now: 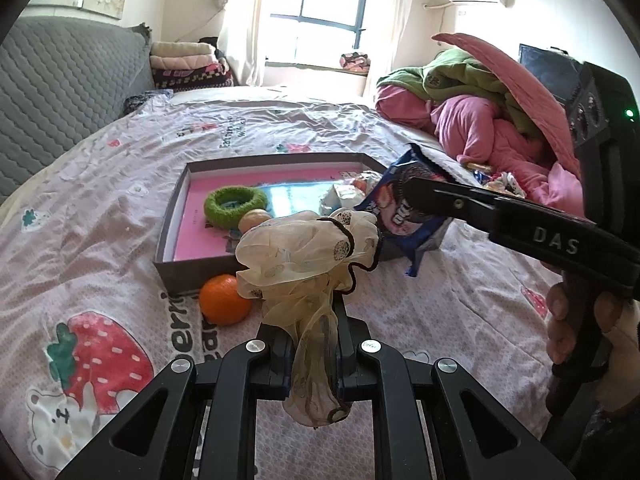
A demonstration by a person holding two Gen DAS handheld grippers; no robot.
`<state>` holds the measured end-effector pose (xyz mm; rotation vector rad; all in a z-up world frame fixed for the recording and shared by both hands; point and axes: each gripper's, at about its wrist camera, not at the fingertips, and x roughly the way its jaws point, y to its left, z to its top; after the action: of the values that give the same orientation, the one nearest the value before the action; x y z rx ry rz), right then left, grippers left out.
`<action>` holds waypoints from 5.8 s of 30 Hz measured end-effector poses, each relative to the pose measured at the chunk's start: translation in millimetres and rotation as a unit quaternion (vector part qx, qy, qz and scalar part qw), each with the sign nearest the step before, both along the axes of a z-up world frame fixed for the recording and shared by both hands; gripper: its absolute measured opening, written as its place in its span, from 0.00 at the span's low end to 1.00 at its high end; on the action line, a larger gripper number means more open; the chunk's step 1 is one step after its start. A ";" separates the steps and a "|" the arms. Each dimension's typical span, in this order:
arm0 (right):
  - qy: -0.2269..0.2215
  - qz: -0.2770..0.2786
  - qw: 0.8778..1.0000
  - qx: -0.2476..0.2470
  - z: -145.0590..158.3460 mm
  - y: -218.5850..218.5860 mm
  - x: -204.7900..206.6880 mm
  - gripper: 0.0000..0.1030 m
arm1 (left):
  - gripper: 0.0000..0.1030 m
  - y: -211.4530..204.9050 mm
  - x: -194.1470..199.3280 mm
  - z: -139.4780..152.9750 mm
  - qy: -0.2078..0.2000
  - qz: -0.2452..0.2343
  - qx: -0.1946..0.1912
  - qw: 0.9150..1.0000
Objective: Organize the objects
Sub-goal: 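Lift and carry the snack package over the box with the right tool while the left carries the bag, then lower the snack package into the box and open the right tool while the left lowers the bag, then open the left tool to release the cloth bag into the box, then raise both open tools up and back from the box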
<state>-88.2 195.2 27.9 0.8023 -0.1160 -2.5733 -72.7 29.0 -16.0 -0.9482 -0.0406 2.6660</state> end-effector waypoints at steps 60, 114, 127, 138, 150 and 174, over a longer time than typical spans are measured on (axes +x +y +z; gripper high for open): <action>-0.030 -0.134 0.990 0.016 -0.6 66.0 -58.4 0.26 | 0.19 -46.1 -139.5 -4.1 -0.040 0.062 -0.020 0.997; -0.068 -0.182 0.975 0.105 -35.1 54.9 -75.8 0.45 | 0.56 -50.3 -126.4 -23.5 -0.067 0.074 -0.035 0.994; -0.043 -0.191 0.978 0.076 -20.5 63.9 -69.0 0.48 | 0.69 -49.6 -119.4 -14.4 -0.055 0.073 -0.035 0.995; -0.021 -0.178 0.982 0.056 -9.4 59.9 -56.4 0.48 | 0.69 -51.2 -110.9 -3.5 -0.045 0.081 -0.037 0.995; 0.023 -0.134 0.990 0.023 10.7 44.2 -33.4 0.56 | 0.70 -51.4 -88.8 13.7 -0.028 0.070 -0.025 0.997; 0.036 -0.010 0.996 0.080 -1.0 -31.4 -1.1 0.56 | 0.70 -55.3 -54.7 15.6 -0.023 0.068 -0.055 0.996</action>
<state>-89.3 163.8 26.9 0.7667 0.1055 -2.6528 -127.3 -26.3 -0.4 -1.0761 0.0319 2.7954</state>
